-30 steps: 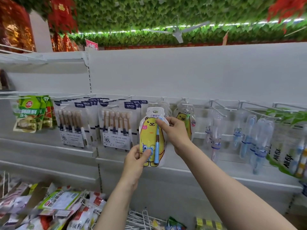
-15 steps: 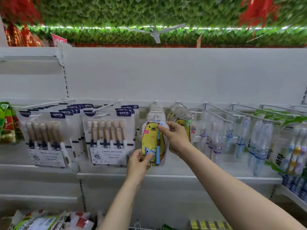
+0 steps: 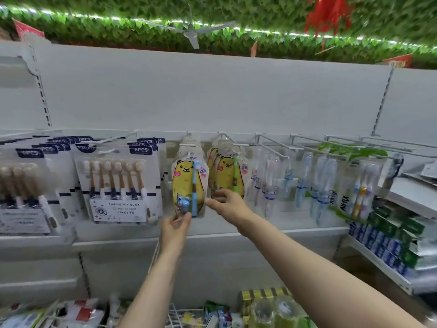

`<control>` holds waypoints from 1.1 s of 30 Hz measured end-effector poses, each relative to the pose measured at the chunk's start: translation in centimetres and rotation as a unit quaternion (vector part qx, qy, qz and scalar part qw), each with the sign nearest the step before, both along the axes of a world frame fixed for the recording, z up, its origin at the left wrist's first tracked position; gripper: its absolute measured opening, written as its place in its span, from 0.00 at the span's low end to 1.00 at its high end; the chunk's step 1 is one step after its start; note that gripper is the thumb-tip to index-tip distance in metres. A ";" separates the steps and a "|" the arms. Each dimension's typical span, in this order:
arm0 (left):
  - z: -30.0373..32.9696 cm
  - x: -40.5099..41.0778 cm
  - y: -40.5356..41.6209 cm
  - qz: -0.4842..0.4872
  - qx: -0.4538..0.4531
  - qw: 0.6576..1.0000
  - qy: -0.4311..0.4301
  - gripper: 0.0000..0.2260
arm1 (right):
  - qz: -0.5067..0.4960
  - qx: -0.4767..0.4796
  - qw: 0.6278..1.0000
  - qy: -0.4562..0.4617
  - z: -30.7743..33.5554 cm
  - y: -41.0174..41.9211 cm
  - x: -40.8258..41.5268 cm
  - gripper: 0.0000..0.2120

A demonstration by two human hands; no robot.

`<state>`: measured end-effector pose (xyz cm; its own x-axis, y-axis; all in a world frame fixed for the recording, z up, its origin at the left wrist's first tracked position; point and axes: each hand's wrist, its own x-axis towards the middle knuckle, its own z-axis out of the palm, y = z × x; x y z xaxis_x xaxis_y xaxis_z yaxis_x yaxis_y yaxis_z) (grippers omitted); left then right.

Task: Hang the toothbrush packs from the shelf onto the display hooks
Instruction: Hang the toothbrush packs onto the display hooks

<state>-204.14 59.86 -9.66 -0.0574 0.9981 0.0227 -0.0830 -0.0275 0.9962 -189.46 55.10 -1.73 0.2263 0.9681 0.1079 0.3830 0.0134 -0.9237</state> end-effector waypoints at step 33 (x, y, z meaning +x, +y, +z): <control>12.7 51.9 -41.6 -0.322 0.459 0.668 0.490 0.22 | -0.259 -0.047 0.828 -0.494 4.8 -54.0 53.9 0.24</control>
